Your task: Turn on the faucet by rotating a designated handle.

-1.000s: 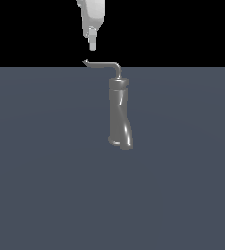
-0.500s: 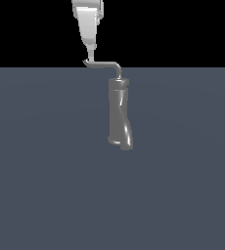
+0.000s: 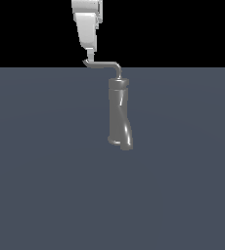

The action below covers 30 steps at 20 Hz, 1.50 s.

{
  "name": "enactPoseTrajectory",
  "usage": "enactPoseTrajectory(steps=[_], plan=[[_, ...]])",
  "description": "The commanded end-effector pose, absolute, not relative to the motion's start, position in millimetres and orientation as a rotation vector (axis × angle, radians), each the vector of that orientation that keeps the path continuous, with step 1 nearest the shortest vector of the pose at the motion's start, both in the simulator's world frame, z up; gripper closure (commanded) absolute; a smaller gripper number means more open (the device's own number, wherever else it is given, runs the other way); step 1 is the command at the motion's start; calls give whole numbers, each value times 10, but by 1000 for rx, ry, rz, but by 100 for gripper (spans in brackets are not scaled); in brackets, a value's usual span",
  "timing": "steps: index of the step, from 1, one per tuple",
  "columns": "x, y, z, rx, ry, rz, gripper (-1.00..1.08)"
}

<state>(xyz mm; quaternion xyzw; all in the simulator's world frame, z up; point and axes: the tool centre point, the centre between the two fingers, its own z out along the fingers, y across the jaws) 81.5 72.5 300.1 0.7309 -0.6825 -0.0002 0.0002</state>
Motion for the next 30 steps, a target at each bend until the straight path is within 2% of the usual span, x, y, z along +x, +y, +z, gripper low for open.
enactPoseTrajectory(steps=[1, 26, 30], plan=[[789, 725, 3001, 2296, -2144, 0, 108], [67, 719, 3001, 2295, -2145, 0, 108], [69, 666, 3001, 2297, -2149, 5, 108]])
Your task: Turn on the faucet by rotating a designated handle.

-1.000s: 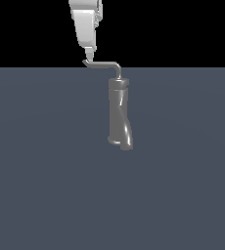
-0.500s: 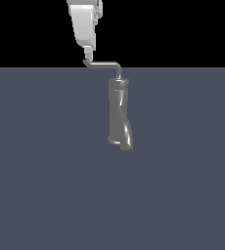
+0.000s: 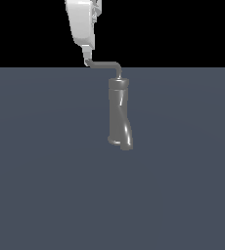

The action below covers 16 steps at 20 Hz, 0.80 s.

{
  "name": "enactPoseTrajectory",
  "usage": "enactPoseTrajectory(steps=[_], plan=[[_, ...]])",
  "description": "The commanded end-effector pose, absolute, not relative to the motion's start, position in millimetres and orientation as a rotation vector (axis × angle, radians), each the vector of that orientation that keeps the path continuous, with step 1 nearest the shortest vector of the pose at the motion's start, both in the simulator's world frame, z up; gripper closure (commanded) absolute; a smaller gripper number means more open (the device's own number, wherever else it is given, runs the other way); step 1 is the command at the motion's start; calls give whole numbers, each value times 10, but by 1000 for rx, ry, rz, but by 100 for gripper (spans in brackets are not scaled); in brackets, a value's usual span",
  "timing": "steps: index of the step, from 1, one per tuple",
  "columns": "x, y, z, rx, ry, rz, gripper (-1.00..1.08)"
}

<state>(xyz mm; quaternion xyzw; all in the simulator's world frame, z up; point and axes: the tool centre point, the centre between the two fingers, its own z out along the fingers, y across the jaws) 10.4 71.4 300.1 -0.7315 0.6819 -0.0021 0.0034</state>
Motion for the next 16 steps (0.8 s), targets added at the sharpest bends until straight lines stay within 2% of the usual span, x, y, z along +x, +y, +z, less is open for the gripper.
enactPoseTrajectory(steps=[1, 16], plan=[[41, 641, 3002, -2291, 2144, -5, 108], [-389, 264, 3002, -2294, 2145, -1, 108]])
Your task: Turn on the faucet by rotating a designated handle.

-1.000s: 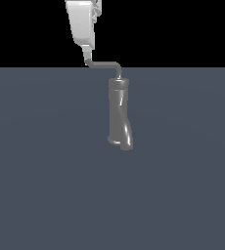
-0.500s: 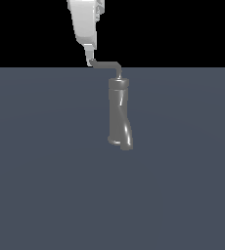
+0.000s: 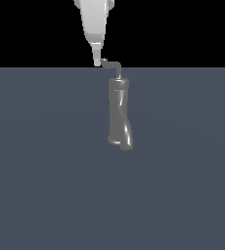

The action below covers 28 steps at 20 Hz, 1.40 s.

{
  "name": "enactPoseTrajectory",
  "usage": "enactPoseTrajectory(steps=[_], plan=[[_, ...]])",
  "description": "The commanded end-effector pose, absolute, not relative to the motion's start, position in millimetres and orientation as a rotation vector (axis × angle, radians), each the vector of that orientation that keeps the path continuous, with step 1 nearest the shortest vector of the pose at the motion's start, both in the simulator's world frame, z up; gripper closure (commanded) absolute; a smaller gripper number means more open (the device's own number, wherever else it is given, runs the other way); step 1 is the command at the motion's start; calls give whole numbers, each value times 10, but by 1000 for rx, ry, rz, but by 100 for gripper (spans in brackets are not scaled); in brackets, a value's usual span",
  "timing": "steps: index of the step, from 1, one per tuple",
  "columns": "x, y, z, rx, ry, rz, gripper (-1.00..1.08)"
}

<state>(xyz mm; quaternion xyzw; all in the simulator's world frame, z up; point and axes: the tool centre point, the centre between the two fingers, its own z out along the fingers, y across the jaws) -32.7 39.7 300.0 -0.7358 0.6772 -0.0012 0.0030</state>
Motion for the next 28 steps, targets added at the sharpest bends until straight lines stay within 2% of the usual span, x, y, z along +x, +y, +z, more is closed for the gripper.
enactPoseTrajectory(steps=[1, 5, 6, 19, 20, 21, 28], plan=[[-418, 238, 3001, -2294, 2145, -1, 108], [-508, 157, 3001, -2295, 2145, 0, 108], [-466, 259, 3001, -2307, 2127, -3, 108], [-490, -620, 3001, -2296, 2145, 0, 108], [-490, -620, 3001, -2296, 2145, 0, 108], [-473, -310, 3001, -2342, 2091, 4, 108], [-289, -581, 3000, -2327, 2108, 3, 108]])
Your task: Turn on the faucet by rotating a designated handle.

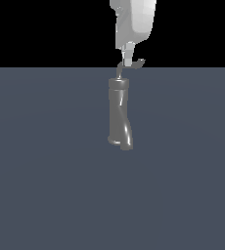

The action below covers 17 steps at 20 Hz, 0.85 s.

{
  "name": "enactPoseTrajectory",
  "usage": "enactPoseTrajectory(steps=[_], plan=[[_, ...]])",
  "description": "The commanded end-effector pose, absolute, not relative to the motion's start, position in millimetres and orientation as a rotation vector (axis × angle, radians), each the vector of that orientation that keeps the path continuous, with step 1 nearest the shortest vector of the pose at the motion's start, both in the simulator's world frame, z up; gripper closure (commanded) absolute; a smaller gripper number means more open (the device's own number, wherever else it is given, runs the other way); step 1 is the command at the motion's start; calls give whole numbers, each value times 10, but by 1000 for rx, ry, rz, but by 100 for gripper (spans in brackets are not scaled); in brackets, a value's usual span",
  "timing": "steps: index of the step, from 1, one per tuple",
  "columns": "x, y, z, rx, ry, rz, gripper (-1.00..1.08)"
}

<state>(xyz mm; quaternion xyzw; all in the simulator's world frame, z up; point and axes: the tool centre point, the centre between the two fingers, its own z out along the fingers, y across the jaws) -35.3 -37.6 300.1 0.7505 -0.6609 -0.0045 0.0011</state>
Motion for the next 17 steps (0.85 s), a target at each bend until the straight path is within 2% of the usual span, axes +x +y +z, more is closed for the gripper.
enactPoseTrajectory(steps=[1, 17], plan=[[-264, -619, 3000, 2327, -2112, -3, 108], [89, -1159, 3001, 2296, -2144, 0, 108]])
